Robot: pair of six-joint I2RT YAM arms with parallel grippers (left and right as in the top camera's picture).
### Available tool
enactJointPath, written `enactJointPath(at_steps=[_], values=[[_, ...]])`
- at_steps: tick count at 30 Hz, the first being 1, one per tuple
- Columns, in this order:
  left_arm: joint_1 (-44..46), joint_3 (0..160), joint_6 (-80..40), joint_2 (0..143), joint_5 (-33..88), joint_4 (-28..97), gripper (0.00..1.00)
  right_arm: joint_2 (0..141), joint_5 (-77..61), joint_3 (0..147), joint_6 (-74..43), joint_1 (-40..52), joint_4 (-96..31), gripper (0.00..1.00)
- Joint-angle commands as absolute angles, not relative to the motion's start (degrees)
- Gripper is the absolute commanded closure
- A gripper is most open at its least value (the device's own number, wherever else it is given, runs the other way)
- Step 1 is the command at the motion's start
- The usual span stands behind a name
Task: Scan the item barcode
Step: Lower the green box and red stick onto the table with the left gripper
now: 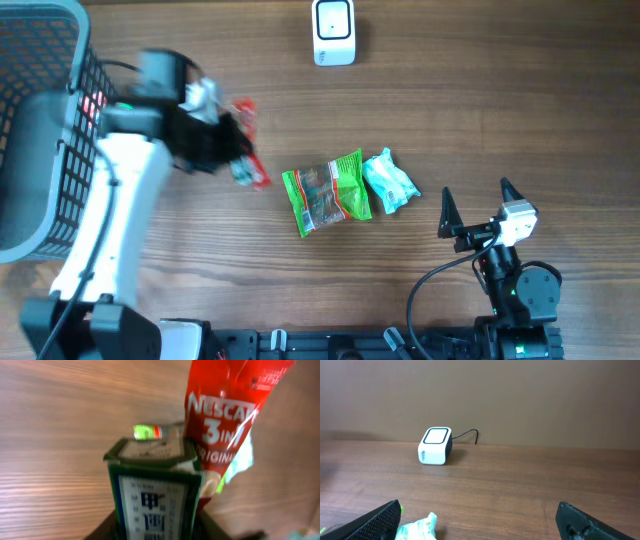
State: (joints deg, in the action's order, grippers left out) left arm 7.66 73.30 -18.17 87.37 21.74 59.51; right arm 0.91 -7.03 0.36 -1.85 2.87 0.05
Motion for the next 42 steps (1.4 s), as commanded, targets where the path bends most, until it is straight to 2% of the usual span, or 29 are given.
enactJointPath(at_steps=[1,5,8,9,11,12,14,17,19,21,23,26,27,28,29,33,35,42], values=[[14.3,61.1,-23.4,87.1,22.5,49.2,0.67,0.7,-6.4,0.3,-1.5,2.6,0.4,0.00],[18.3,50.4,-25.0,87.2,18.0,35.7,0.66,0.8,-6.4,0.3,-1.5,2.6,0.4,0.00],[18.7,47.8,-26.2,87.2,13.1,33.1,0.66,0.8,-6.4,0.3,-1.5,2.6,0.4,0.00],[18.6,47.8,-26.2,87.2,12.2,33.2,0.61,0.8,-6.4,0.3,-1.5,2.6,0.4,0.00],[18.6,47.8,-26.2,87.2,11.9,32.7,0.43,0.8,-6.4,0.3,-1.5,2.6,0.4,0.00],[18.6,47.8,-26.2,87.2,11.9,32.5,0.29,0.8,-6.4,0.3,-1.5,2.6,0.4,0.00],[18.6,47.8,-26.2,87.2,11.9,32.5,0.09,0.8,-6.4,0.3,-1.5,2.6,0.4,0.00],[18.5,48.5,-25.9,87.2,11.9,33.0,0.01,0.8,-6.4,0.3,-1.5,2.6,0.4,0.00],[18.2,51.1,-25.7,87.1,11.9,35.9,0.00,0.8,-6.4,0.3,-1.5,2.6,0.4,0.00],[17.8,54.9,-25.8,87.1,11.9,39.0,0.06,0.8,-6.4,0.3,-1.5,2.6,0.4,0.00],[18.0,56.3,-26.5,87.1,11.9,39.7,0.31,0.8,-6.4,0.3,-1.5,2.6,0.4,0.00],[18.6,56.2,-27.5,87.7,11.9,40.4,0.39,0.8,-6.4,0.3,-1.5,2.6,0.4,0.00],[19.0,56.2,-27.5,88.1,11.9,40.4,0.47,0.8,-6.4,0.3,-1.5,2.6,0.4,0.00],[20.1,56.2,-27.8,89.4,11.9,40.1,0.65,0.8,-6.4,0.3,-1.5,2.6,0.4,0.00],[20.4,56.2,-29.6,91.2,11.4,40.1,0.73,0.8,-6.4,0.3,-1.5,2.6,0.4,0.00],[20.5,56.2,-30.5,95.7,11.4,40.3,0.77,0.8,-6.4,0.3,-1.5,2.6,0.4,0.00],[20.5,56.2,-30.5,97.8,11.4,41.5,0.83,0.8,-6.4,0.3,-1.5,2.6,0.4,0.00],[17.7,56.6,-30.2,96.3,10.6,46.0,0.89,0.8,-6.4,0.3,-1.5,2.6,0.4,0.00]])
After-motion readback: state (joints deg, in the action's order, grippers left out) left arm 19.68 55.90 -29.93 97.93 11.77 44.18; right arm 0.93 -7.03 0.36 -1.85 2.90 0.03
